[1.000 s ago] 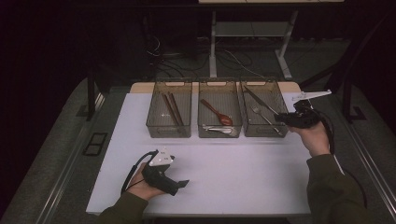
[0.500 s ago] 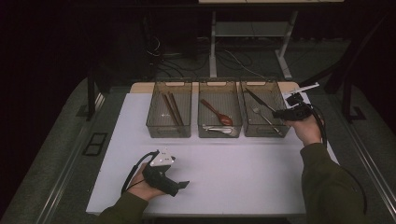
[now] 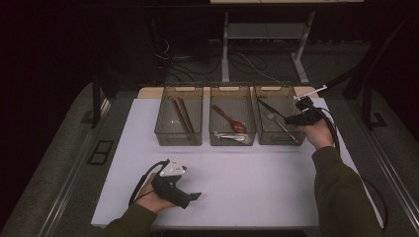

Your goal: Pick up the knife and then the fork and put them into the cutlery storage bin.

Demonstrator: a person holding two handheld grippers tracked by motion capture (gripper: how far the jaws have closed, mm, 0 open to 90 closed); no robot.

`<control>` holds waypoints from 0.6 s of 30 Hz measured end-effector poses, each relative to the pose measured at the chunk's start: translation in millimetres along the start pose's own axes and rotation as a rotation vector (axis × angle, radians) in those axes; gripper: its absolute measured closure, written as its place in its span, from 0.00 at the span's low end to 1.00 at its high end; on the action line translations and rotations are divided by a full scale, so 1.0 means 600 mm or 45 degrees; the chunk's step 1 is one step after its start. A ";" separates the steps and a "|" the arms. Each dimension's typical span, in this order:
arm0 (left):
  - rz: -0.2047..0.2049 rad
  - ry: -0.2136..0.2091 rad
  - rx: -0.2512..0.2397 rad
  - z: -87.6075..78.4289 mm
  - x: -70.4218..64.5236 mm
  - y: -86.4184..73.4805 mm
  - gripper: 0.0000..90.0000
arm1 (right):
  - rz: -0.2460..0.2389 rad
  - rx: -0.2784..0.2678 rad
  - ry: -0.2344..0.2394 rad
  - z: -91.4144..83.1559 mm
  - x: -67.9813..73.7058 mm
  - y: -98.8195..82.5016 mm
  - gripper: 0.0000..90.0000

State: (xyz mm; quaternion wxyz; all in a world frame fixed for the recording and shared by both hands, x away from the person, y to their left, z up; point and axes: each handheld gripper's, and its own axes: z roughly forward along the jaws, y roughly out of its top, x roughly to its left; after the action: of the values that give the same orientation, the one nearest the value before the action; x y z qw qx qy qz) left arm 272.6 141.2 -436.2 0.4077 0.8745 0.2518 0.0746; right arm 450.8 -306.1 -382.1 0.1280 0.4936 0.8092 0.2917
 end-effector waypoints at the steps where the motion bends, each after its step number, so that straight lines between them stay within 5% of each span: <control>1: -0.002 -0.001 -0.002 0.000 0.000 0.000 0.00 | 0.001 -0.001 0.001 0.002 -0.001 0.002 0.93; 18: 0.004 -0.013 0.004 0.002 0.000 -0.001 0.00 | 0.016 0.050 0.005 0.038 -0.005 0.000 0.93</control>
State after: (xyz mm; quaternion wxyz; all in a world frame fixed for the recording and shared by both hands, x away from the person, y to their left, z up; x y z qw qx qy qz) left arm 272.9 140.5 -437.4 0.4076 0.8758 0.2486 0.0705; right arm 463.3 -300.7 -400.4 0.1149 0.5006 0.8118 0.2777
